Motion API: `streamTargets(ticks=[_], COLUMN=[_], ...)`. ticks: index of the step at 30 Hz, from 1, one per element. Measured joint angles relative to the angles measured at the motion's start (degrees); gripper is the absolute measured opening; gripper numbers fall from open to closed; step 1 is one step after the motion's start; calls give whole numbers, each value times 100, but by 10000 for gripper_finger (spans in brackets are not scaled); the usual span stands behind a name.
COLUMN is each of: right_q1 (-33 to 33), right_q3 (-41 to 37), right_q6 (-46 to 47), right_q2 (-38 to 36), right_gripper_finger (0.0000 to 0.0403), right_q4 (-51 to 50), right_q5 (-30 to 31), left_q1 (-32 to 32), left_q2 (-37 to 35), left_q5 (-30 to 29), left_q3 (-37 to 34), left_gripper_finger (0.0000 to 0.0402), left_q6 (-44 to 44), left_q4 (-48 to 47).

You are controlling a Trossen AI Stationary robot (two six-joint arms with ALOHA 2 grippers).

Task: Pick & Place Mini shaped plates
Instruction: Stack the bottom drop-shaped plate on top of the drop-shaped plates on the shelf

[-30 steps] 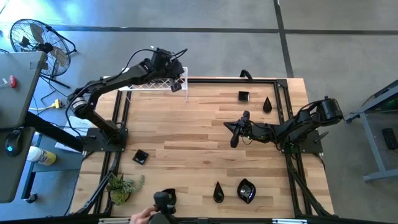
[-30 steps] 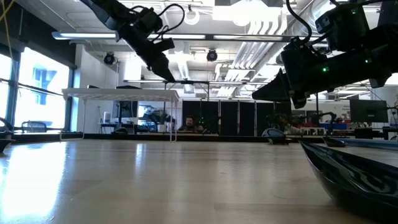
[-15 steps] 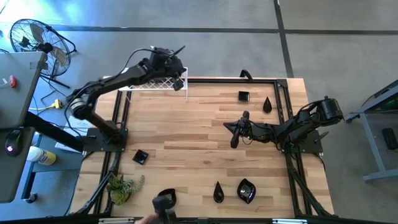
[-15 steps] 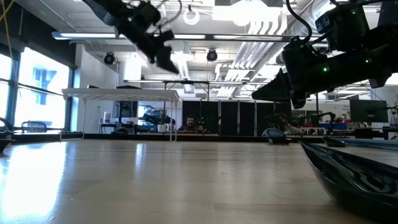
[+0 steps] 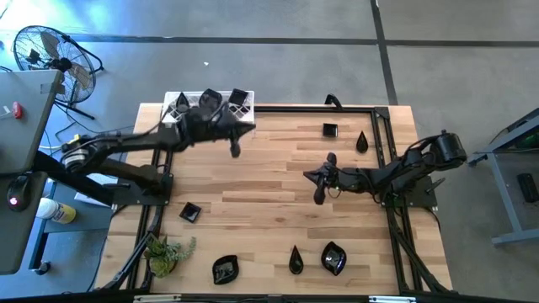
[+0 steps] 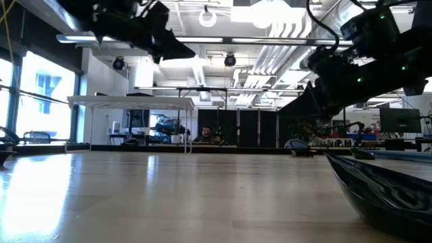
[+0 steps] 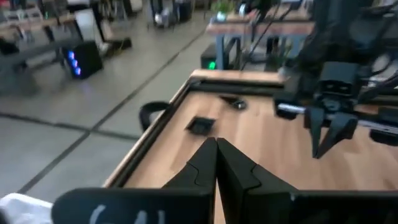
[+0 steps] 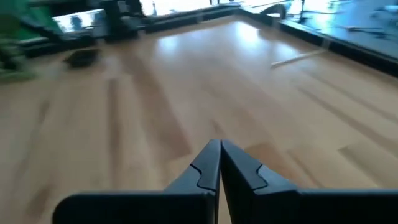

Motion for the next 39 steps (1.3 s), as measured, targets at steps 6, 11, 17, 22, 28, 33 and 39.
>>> streamTargets(ticks=[6, 11, 17, 22, 28, 33, 39], right_q1=[623, 1263, 1512, 1412, 1408, 1413, 1378], right_q3=[8, 747, 2210, 2775, 3190, 3384, 3394], right_q6=[480, 1214, 1696, 1935, 2143, 2164, 2151], right_q2=[-652, -920, -348, 480, 1299, 1600, 1650], right_gripper_finger=[21, 47, 94, 112, 113, 113, 113], right_q4=[-824, -2802, -4880, -4773, -4295, -4194, -4390], right_q5=[-500, -891, -2117, -3205, -4048, -4292, -4111], left_q1=[-717, -974, -1000, -1001, -999, -999, -999], left_q2=[-361, -367, -365, -365, -365, -365, -363], left_q5=[-621, -509, -393, -284, -214, -81, -67], left_q3=[-1286, -1719, -1765, -1765, -1765, -1765, -1765], left_gripper_finger=[0, 0, 1, 1, 1, 1, 1], left_q6=[-93, -87, -95, -95, -32, -17, -17], left_q4=[1911, 2399, 2318, 2299, 2191, 2093, 1919])
